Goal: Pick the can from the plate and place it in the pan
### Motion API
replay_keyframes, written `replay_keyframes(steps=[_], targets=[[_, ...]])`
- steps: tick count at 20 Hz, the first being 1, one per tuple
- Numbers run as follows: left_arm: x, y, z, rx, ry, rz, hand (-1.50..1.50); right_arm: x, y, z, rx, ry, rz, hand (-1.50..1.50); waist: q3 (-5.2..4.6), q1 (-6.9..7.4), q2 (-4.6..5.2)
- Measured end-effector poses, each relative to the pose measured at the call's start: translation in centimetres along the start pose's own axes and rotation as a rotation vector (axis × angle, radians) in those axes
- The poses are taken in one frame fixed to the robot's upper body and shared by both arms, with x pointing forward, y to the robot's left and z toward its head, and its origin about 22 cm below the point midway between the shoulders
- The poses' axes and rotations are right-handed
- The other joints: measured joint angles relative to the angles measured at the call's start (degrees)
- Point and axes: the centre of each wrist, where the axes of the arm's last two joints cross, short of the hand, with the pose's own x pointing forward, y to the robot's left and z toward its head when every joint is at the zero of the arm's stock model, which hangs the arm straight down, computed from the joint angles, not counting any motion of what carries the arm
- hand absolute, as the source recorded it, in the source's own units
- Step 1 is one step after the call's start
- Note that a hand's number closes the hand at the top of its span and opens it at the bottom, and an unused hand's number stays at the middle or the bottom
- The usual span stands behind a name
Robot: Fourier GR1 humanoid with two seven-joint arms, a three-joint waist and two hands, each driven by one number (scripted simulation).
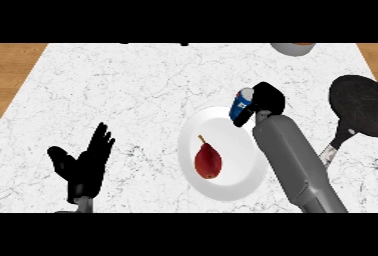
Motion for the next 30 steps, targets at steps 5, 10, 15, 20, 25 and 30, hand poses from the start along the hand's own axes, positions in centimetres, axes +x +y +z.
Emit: replay_keyframes(steps=[5, 10, 15, 20, 25, 30], targets=[[-0.2, -0.4, 0.0, -0.012, 0.002, -0.004, 0.00, 0.2, -2.1, -2.6, -0.163, 0.123, -0.002, 1.50, 0.01, 0.95, 0.25], [-0.2, -0.5, 0.1, -0.017, 0.002, -0.013, 0.00, 2.1, -5.1, -2.8, -0.441, 0.146, 0.028, 1.50, -0.02, 1.08, 0.06], [-0.8, -0.1, 0.3, -0.002, 0.010, -0.012, 0.00, 4.4, -8.8, -2.3, -0.642, 0.139, 0.010, 1.50, -0.07, 0.37, -0.29], [-0.9, 0.1, 0.1, 0.011, 0.006, -0.002, 0.00, 5.1, -11.1, -2.5, -0.713, 0.166, -0.027, 1.50, -0.07, -0.42, -0.47], [-1.0, 0.6, 0.3, 0.017, 0.002, -0.002, 0.00, 3.0, -12.8, -4.0, -0.750, 0.211, -0.105, 1.50, -0.01, -0.74, -0.47], [-0.6, 0.7, 0.3, 0.025, 0.005, -0.004, 0.00, -1.3, -13.5, -6.4, -0.794, 0.263, -0.173, 1.50, 0.02, -0.88, -0.38]])
